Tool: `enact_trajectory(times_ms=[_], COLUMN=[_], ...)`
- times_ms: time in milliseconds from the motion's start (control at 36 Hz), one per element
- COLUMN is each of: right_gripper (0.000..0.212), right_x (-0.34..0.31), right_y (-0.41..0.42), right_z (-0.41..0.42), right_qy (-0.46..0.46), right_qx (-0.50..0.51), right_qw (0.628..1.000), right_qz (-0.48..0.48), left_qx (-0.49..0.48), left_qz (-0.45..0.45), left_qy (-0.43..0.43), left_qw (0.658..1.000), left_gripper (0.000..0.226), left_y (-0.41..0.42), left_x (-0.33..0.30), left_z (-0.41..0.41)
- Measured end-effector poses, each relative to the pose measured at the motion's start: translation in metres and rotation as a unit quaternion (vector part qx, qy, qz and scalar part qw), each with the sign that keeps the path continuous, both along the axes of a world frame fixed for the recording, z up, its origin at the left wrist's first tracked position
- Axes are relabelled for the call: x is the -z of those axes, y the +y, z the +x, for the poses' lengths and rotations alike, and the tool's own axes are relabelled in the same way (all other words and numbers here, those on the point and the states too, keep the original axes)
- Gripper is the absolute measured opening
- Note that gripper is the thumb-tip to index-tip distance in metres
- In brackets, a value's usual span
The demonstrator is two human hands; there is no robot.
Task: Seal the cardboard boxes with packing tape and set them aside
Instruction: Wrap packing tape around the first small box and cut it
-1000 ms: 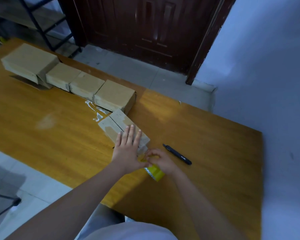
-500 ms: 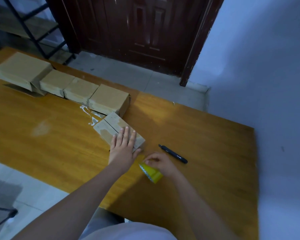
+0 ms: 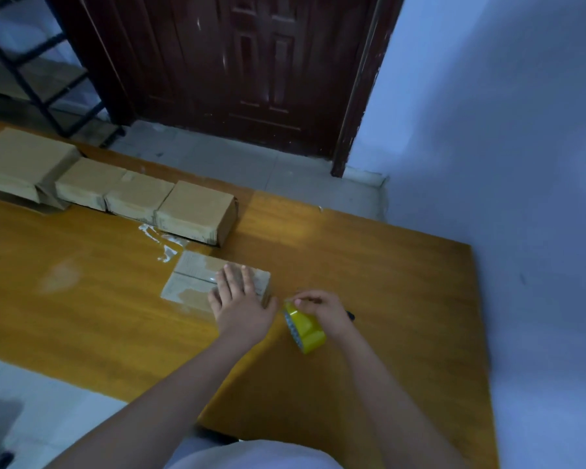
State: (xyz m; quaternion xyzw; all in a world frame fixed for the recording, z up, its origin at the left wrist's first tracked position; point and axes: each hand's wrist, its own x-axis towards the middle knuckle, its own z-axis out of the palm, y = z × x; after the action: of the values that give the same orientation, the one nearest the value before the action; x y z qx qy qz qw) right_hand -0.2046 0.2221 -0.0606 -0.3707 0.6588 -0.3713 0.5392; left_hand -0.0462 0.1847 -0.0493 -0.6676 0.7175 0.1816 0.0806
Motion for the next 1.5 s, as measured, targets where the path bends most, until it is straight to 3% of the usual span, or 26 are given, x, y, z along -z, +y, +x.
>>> enact_trajectory(times_ms=[83, 139, 194, 250, 361, 444, 500, 583, 667, 750, 861, 1000, 1111, 1194, 1306, 1500], right_gripper=[0.006, 0.01, 0.009, 0.01, 0.023, 0.015, 0.003, 0.009, 0.033, 0.055, 0.035, 0.038, 0.035, 0.028, 0.038, 0.037], right_x=[-0.016, -0.031, -0.046, -0.063, -0.085, -0.101, -0.111, -0.121, -0.127, -0.134, -0.136, -0.129, -0.125, -0.119, -0.093, -0.079], right_y=[-0.008, -0.013, -0.017, -0.02, -0.028, -0.032, -0.034, -0.037, -0.039, -0.033, -0.012, 0.008, 0.014, 0.018, 0.031, 0.039], right_z=[-0.01, -0.015, -0.017, -0.015, -0.01, -0.002, 0.006, 0.02, 0.033, 0.04, 0.046, 0.054, 0.075, 0.091, 0.11, 0.129], right_qy=[0.016, 0.014, 0.006, 0.004, 0.004, 0.029, 0.042, 0.079, 0.124, 0.089, 0.037, -0.077, -0.035, 0.03, 0.141, 0.176], right_qx=[0.022, 0.025, 0.019, 0.006, -0.004, 0.011, 0.027, 0.049, 0.078, 0.163, 0.207, 0.239, 0.26, 0.262, 0.196, 0.218], right_qw=[0.999, 0.999, 0.999, 0.999, 0.997, 0.997, 0.997, 0.993, 0.986, 0.98, 0.971, 0.955, 0.951, 0.958, 0.966, 0.949], right_qz=[-0.017, -0.027, -0.039, -0.053, -0.074, -0.069, -0.062, -0.074, -0.082, -0.068, -0.11, -0.159, -0.167, -0.11, 0.09, 0.143], left_qx=[-0.019, -0.006, 0.044, 0.126, 0.184, 0.175, 0.179, 0.191, 0.165, 0.113, 0.038, 0.003, 0.063, 0.056, 0.135, 0.176], left_qz=[-0.009, -0.077, -0.134, -0.123, -0.066, -0.057, -0.06, -0.064, -0.054, -0.011, 0.088, 0.259, 0.24, 0.199, 0.173, 0.178], left_qy=[0.056, 0.105, 0.198, 0.262, 0.32, 0.375, 0.373, 0.37, 0.393, 0.424, 0.471, 0.487, 0.479, 0.486, 0.443, 0.423], left_qw=[0.998, 0.991, 0.97, 0.949, 0.927, 0.909, 0.909, 0.907, 0.903, 0.899, 0.877, 0.834, 0.842, 0.849, 0.869, 0.871], left_gripper=[0.077, 0.074, 0.086, 0.096, 0.065, 0.041, 0.034, 0.036, 0.038, 0.036, 0.035, 0.024, 0.027, 0.038, 0.037, 0.041], left_y=[-0.007, -0.013, -0.018, -0.023, -0.035, -0.046, -0.057, -0.072, -0.089, -0.104, -0.113, -0.114, -0.122, -0.143, -0.153, -0.143], left_x=[-0.02, -0.03, -0.043, -0.053, -0.069, -0.08, -0.086, -0.092, -0.091, -0.093, -0.098, -0.093, -0.087, -0.077, -0.066, -0.023], left_z=[0.001, 0.005, 0.004, 0.0, -0.011, -0.009, -0.006, -0.002, 0.001, 0.004, -0.001, -0.009, -0.014, -0.012, -0.003, 0.017])
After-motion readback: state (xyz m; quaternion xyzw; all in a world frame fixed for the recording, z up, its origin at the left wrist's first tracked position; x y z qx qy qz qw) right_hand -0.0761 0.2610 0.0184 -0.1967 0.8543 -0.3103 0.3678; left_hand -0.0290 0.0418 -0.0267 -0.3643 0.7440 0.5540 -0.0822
